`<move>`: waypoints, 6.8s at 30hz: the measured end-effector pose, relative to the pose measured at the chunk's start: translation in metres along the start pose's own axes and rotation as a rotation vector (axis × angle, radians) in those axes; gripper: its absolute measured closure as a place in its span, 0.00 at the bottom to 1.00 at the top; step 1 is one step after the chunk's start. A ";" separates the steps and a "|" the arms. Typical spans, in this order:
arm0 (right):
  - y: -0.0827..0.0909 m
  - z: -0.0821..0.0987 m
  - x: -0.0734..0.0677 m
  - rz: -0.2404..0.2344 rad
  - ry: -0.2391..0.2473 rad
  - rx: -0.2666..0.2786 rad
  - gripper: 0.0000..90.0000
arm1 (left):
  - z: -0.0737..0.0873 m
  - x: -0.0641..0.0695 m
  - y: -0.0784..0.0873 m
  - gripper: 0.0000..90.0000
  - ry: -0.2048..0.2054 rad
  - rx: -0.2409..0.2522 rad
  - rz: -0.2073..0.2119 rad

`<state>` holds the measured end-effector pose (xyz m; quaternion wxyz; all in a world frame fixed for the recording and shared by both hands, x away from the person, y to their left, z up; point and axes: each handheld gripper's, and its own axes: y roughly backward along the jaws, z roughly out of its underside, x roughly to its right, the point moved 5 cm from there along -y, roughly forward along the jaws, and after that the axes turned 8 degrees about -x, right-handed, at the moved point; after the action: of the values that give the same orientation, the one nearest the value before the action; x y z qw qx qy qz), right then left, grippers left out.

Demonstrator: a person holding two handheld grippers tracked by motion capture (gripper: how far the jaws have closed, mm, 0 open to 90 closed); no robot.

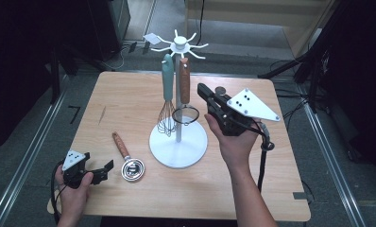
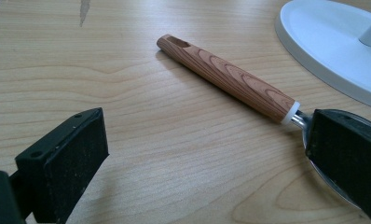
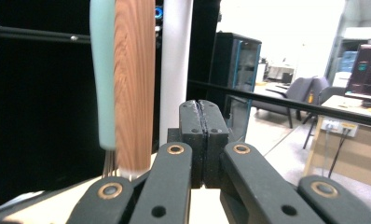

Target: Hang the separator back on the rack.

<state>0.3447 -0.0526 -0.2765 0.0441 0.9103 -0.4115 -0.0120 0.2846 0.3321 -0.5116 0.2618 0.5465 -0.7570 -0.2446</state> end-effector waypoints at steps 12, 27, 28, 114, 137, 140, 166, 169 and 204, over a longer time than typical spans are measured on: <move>-0.008 -0.032 0.005 0.046 -0.024 0.078 1.00 | 0.000 0.001 0.000 0.00 -0.011 0.000 -0.005; -0.008 -0.055 0.015 0.039 -0.045 0.145 1.00 | 0.001 0.007 0.000 0.00 -0.062 -0.006 -0.002; -0.007 -0.056 0.015 0.035 -0.049 0.149 1.00 | 0.002 0.007 0.001 0.00 -0.063 -0.010 -0.004; 0.083 0.210 -0.003 -0.019 -0.203 -0.366 0.60 | 0.015 0.079 -0.010 0.83 -0.214 -0.209 0.187; 0.057 0.222 -0.027 -0.092 -0.177 -0.421 0.61 | 0.021 0.094 -0.009 0.76 -0.229 -0.211 0.211; 0.057 0.223 -0.029 -0.100 -0.180 -0.421 0.61 | 0.023 0.099 -0.008 0.78 -0.237 -0.221 0.220; 0.035 0.222 -0.086 -0.217 -0.166 -0.422 0.66 | 0.033 0.145 0.001 0.75 -0.258 -0.197 0.260; 0.035 0.223 -0.091 -0.230 -0.186 -0.425 0.66 | 0.033 0.146 0.000 0.76 -0.251 -0.191 0.258; -0.006 0.253 -0.128 -0.316 -0.179 -0.700 1.00 | 0.015 0.125 0.008 0.79 -0.175 -0.097 0.291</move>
<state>0.2500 0.0292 -0.5312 0.3134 0.8876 -0.2395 -0.2378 0.2354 0.2159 -0.5016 0.2536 0.3947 -0.8353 -0.2869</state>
